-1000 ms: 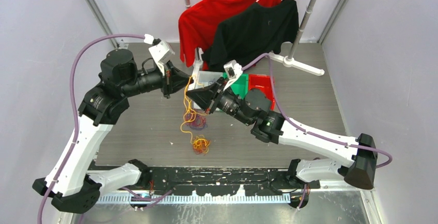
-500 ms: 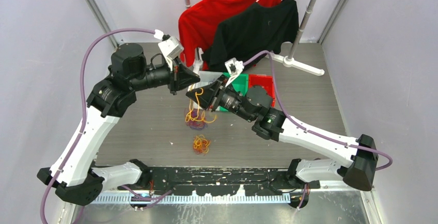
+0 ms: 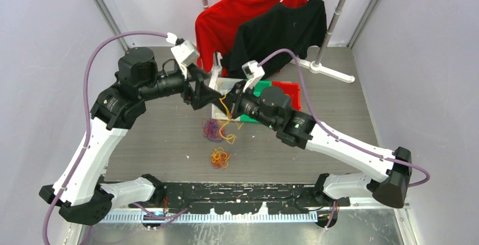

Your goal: Untangle the cables

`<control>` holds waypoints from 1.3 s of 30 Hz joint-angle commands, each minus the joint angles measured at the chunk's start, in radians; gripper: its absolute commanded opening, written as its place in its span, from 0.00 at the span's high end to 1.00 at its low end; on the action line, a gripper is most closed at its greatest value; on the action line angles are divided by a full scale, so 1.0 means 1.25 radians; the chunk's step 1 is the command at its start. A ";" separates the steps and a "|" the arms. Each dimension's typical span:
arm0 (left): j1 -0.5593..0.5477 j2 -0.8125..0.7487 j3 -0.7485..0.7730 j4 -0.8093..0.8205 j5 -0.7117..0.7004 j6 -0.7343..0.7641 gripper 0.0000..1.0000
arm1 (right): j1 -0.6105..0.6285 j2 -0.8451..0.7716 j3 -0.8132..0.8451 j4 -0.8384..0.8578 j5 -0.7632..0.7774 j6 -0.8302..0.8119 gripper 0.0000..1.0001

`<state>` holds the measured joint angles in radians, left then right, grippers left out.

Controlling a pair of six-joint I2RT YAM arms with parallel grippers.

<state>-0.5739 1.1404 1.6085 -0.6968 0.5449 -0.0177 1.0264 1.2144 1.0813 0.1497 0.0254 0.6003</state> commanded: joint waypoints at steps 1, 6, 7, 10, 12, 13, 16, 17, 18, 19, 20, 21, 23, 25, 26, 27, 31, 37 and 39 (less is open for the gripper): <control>-0.002 -0.016 0.029 -0.079 -0.090 0.093 0.07 | -0.077 -0.048 0.129 -0.311 0.184 -0.111 0.99; -0.002 0.007 0.059 -0.184 -0.251 0.172 0.01 | -0.210 -0.068 0.125 -0.504 0.393 -0.171 0.99; -0.002 0.006 0.056 -0.191 -0.277 0.184 0.01 | -0.234 -0.075 0.112 -0.511 0.445 -0.179 0.99; -0.001 -0.012 0.034 -0.195 -0.320 0.210 0.01 | -0.302 -0.082 0.080 -0.521 0.572 -0.195 0.99; -0.001 -0.018 0.026 -0.208 -0.333 0.219 0.01 | -0.339 -0.076 0.071 -0.518 0.607 -0.199 0.99; -0.001 -0.018 0.025 -0.218 -0.340 0.223 0.01 | -0.356 -0.069 0.069 -0.517 0.620 -0.203 0.99; -0.001 -0.017 0.021 -0.245 -0.361 0.230 0.01 | -0.397 -0.039 0.067 -0.496 0.639 -0.209 0.99; -0.001 -0.019 0.016 -0.247 -0.368 0.230 0.01 | -0.410 -0.029 0.067 -0.484 0.628 -0.208 0.99; 0.000 -0.023 0.009 -0.246 -0.371 0.230 0.01 | -0.422 -0.018 0.067 -0.475 0.616 -0.201 0.99; -0.001 -0.028 0.001 -0.243 -0.372 0.230 0.01 | -0.432 -0.005 0.070 -0.466 0.603 -0.192 0.99; -0.001 -0.034 -0.007 -0.239 -0.373 0.231 0.01 | -0.438 0.009 0.072 -0.454 0.589 -0.188 0.99; -0.001 -0.040 -0.013 -0.237 -0.372 0.232 0.01 | -0.443 0.025 0.075 -0.439 0.576 -0.187 0.99; -0.001 -0.046 -0.019 -0.239 -0.372 0.232 0.01 | -0.449 0.060 0.086 -0.420 0.557 -0.188 0.99; -0.001 -0.049 -0.018 -0.243 -0.370 0.232 0.01 | -0.458 0.102 0.100 -0.411 0.545 -0.188 0.99; 0.000 -0.050 -0.016 -0.246 -0.367 0.228 0.01 | -0.462 0.121 0.106 -0.405 0.543 -0.188 0.99; -0.001 -0.051 -0.013 -0.253 -0.357 0.226 0.01 | -0.465 0.139 0.109 -0.398 0.543 -0.191 0.99; -0.001 -0.047 0.004 -0.274 -0.333 0.221 0.01 | -0.489 0.195 0.115 -0.363 0.549 -0.193 0.99; -0.001 -0.050 0.005 -0.269 -0.337 0.224 0.00 | -0.533 0.236 0.125 -0.302 0.512 -0.163 0.99; -0.001 -0.046 0.011 -0.269 -0.335 0.223 0.01 | -0.539 0.255 0.149 -0.312 0.496 -0.154 0.99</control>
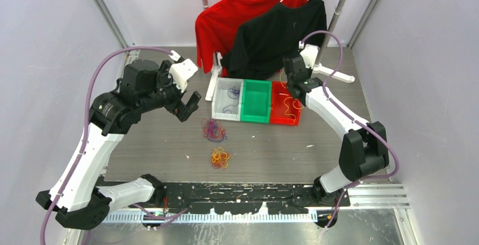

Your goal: Untangle the cables

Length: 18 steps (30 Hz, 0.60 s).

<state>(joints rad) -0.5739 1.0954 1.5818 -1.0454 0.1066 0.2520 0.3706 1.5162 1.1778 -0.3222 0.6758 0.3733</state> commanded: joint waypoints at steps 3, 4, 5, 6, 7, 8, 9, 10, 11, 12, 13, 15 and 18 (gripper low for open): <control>-0.001 -0.003 0.042 0.009 0.021 0.003 0.01 | -0.018 0.036 0.099 0.068 -0.032 0.038 0.99; -0.001 -0.001 0.046 0.011 0.021 0.002 0.01 | -0.020 0.043 0.105 0.069 -0.038 0.042 0.99; -0.001 0.001 0.050 0.011 0.021 0.001 0.01 | -0.021 0.047 0.111 0.070 -0.043 0.045 0.99; -0.001 0.001 0.052 0.013 0.023 0.000 0.01 | -0.021 0.051 0.110 0.074 -0.045 0.049 0.99; -0.001 0.002 0.053 0.013 0.021 0.001 0.01 | -0.022 0.054 0.104 0.080 -0.047 0.050 0.99; -0.001 0.002 0.055 0.014 0.021 0.001 0.01 | -0.022 0.056 0.094 0.088 -0.048 0.052 0.99; -0.001 0.003 0.056 0.013 0.021 0.001 0.01 | -0.022 0.058 0.084 0.095 -0.048 0.053 0.99; -0.001 0.004 0.057 0.013 0.021 0.001 0.01 | -0.022 0.060 0.071 0.098 -0.046 0.055 0.99; 0.000 0.003 0.057 0.014 0.021 0.002 0.00 | -0.022 0.063 0.057 0.100 -0.047 0.056 0.99; -0.001 0.003 0.057 0.013 0.021 0.004 0.01 | -0.022 0.065 0.044 0.100 -0.047 0.055 0.99; 0.000 0.002 0.057 0.013 0.019 0.005 0.01 | -0.021 0.067 0.032 0.095 -0.047 0.056 0.99; -0.001 0.002 0.055 0.014 0.018 0.008 0.01 | -0.022 0.073 0.012 0.078 -0.050 0.056 0.99; -0.001 0.001 0.053 0.019 0.023 0.006 0.01 | -0.021 0.097 0.004 0.028 -0.065 0.067 0.99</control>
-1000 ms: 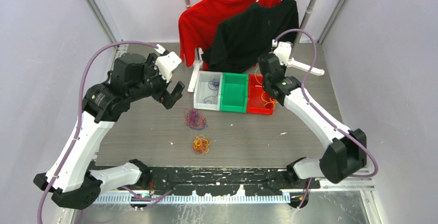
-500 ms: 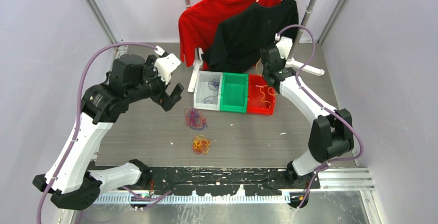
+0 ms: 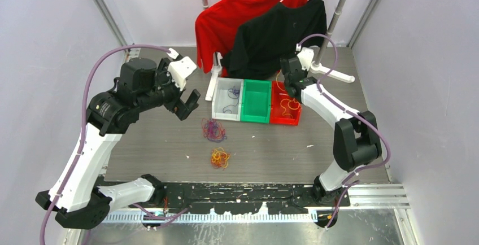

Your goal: Untangle the cables

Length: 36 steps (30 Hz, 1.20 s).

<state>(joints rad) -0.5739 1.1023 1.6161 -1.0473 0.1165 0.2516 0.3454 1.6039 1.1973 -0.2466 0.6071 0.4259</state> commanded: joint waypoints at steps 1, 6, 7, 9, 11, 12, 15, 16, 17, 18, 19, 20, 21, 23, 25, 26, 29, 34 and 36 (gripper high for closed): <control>-0.001 -0.003 0.027 0.021 0.018 0.004 0.01 | -0.001 0.032 -0.015 -0.048 -0.017 0.028 0.99; -0.002 -0.004 0.033 0.021 0.021 0.006 0.01 | -0.001 0.024 -0.061 -0.054 -0.042 0.037 0.97; -0.001 -0.004 0.034 0.020 0.021 0.007 0.00 | -0.001 0.022 -0.065 -0.051 -0.048 0.039 0.93; -0.001 -0.004 0.036 0.020 0.021 0.010 0.01 | -0.001 0.015 -0.071 -0.057 -0.051 0.047 0.79; -0.001 -0.004 0.038 0.020 0.022 0.009 0.01 | -0.001 0.007 -0.071 -0.058 -0.067 0.050 0.70; -0.001 -0.004 0.039 0.020 0.022 0.009 0.00 | -0.001 0.004 -0.069 -0.062 -0.073 0.053 0.65; -0.001 -0.003 0.042 0.019 0.024 0.010 0.00 | -0.001 0.003 -0.046 -0.091 -0.079 0.067 0.51; -0.001 -0.004 0.043 0.018 0.023 0.010 0.01 | -0.001 0.005 -0.033 -0.107 -0.082 0.067 0.48; -0.001 -0.004 0.045 0.017 0.023 0.010 0.01 | -0.001 0.004 -0.022 -0.117 -0.084 0.065 0.46; -0.001 -0.004 0.046 0.017 0.023 0.011 0.01 | 0.000 -0.002 -0.020 -0.119 -0.086 0.064 0.44; -0.001 -0.004 0.047 0.017 0.024 0.011 0.01 | -0.001 -0.011 -0.020 -0.118 -0.089 0.062 0.43; -0.001 -0.003 0.048 0.018 0.023 0.011 0.01 | -0.001 -0.021 -0.021 -0.115 -0.094 0.062 0.43; -0.001 -0.003 0.049 0.016 0.023 0.011 0.01 | -0.001 -0.034 -0.022 -0.110 -0.103 0.062 0.43; 0.000 -0.003 0.043 0.014 0.023 0.011 0.01 | -0.001 -0.060 -0.023 -0.097 -0.135 0.059 0.41; 0.000 -0.001 0.036 0.011 0.017 0.009 0.01 | -0.001 -0.087 -0.022 -0.089 -0.165 0.055 0.39; 0.003 0.002 0.033 0.007 0.017 0.007 0.00 | -0.001 -0.101 -0.022 -0.086 -0.179 0.056 0.39; 0.032 0.013 0.024 0.000 0.035 0.004 0.01 | -0.001 -0.146 -0.024 -0.076 -0.211 0.063 0.40; 0.137 0.028 -0.021 -0.007 0.130 0.003 0.01 | 0.023 -0.224 -0.043 -0.062 -0.294 0.066 0.46; 0.168 0.036 -0.049 -0.011 0.152 0.010 0.00 | 0.044 -0.250 -0.059 -0.058 -0.277 0.066 0.48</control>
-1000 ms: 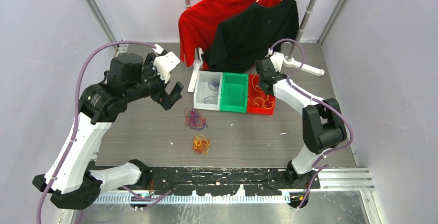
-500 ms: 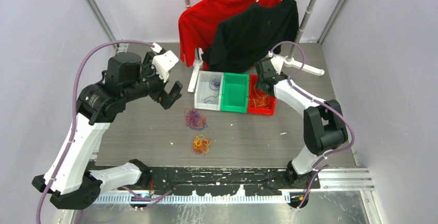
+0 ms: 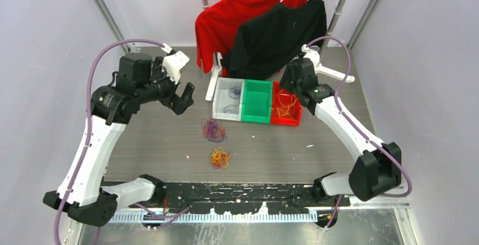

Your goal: Untangle the cables

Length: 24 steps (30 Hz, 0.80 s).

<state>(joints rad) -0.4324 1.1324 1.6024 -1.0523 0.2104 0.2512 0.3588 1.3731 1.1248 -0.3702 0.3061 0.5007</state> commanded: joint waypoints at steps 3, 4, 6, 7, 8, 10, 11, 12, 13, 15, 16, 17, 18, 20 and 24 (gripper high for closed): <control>0.080 0.019 -0.088 -0.007 0.101 0.026 0.01 | 0.038 -0.070 -0.025 0.039 -0.034 0.019 0.56; 0.084 0.020 -0.106 -0.007 0.106 0.029 0.02 | 0.039 -0.068 -0.032 0.039 -0.040 0.020 0.57; 0.090 0.020 -0.142 -0.001 0.118 0.035 0.03 | 0.051 -0.064 -0.058 0.049 -0.037 0.020 0.58; 0.092 0.019 -0.162 0.001 0.120 0.037 0.03 | 0.057 -0.059 -0.066 0.052 -0.014 0.013 0.58; 0.093 0.018 -0.172 0.003 0.123 0.039 0.04 | 0.058 -0.052 -0.068 0.057 0.019 0.008 0.56; 0.093 0.019 -0.183 0.000 0.134 0.041 0.04 | 0.039 -0.027 -0.058 0.076 0.088 -0.039 0.45; 0.092 0.017 -0.185 -0.002 0.142 0.042 0.05 | 0.022 -0.002 -0.039 0.066 0.097 -0.062 0.41; 0.093 0.015 -0.187 -0.003 0.150 0.042 0.05 | 0.007 0.036 -0.010 0.049 0.096 -0.075 0.38; 0.092 0.008 -0.188 -0.002 0.155 0.041 0.05 | -0.003 0.065 0.020 0.032 0.092 -0.087 0.36; 0.092 -0.003 -0.192 0.003 0.156 0.043 0.05 | -0.013 0.110 0.060 0.018 0.102 -0.104 0.35; 0.092 -0.009 -0.195 0.006 0.155 0.046 0.05 | -0.017 0.130 0.070 0.015 0.107 -0.108 0.35; 0.092 -0.013 -0.198 0.008 0.153 0.050 0.05 | -0.021 0.146 0.080 0.009 0.111 -0.108 0.35; 0.093 -0.018 -0.199 0.008 0.152 0.051 0.05 | -0.026 0.161 0.086 0.006 0.112 -0.106 0.35; 0.094 -0.025 -0.201 0.010 0.155 0.052 0.04 | -0.030 0.185 0.085 0.011 0.116 -0.101 0.39; 0.094 -0.029 -0.199 0.017 0.162 0.051 0.04 | -0.030 0.233 0.083 0.031 0.139 -0.102 0.48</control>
<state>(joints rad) -0.3202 1.1229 1.3510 -1.0668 0.3767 0.2996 0.3206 1.6321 1.1873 -0.3584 0.4267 0.3908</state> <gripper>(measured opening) 0.955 0.561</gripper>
